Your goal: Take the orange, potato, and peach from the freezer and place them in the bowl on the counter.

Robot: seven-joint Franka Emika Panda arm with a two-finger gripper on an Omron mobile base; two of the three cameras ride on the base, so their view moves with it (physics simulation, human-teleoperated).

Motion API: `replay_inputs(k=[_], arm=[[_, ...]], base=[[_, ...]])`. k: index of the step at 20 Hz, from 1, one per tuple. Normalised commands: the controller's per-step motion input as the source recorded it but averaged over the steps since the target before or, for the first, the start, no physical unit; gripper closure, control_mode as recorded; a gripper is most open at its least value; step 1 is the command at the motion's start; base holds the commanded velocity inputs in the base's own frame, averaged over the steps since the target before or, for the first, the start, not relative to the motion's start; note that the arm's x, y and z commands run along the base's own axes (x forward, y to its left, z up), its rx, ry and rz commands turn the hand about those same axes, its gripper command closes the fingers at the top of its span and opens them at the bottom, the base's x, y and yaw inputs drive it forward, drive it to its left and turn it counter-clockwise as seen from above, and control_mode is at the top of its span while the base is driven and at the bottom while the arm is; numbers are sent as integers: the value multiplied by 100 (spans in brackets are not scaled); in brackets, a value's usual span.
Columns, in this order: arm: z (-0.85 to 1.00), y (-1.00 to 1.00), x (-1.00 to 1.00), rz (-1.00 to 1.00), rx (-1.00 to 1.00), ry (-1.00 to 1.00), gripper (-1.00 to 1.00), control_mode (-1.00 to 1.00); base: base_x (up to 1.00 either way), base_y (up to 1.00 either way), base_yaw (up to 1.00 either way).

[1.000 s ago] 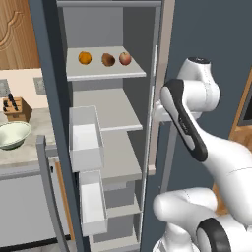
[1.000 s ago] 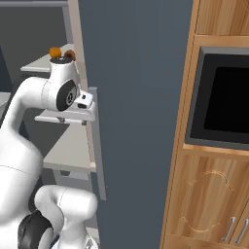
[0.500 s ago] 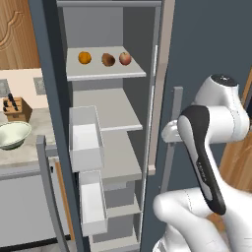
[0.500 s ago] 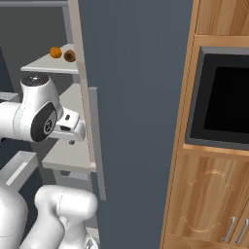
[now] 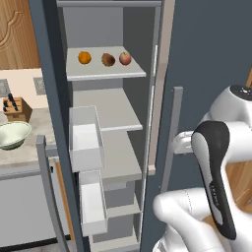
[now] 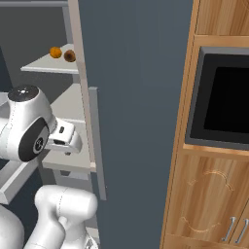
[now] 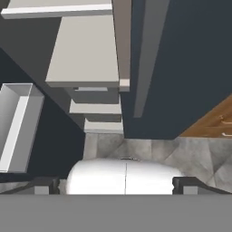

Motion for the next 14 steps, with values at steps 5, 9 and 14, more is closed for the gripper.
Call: replay_inputs(k=[5,9,14], arm=[[17,-33,-14,-1,0,0,-100,-100],[17,-26,-14,-1,0,0,-100,-100],[7,-2,-6,-2,0,0,-100,100]], base=[[0,0,0],[0,0,0],[-6,0,-1]])
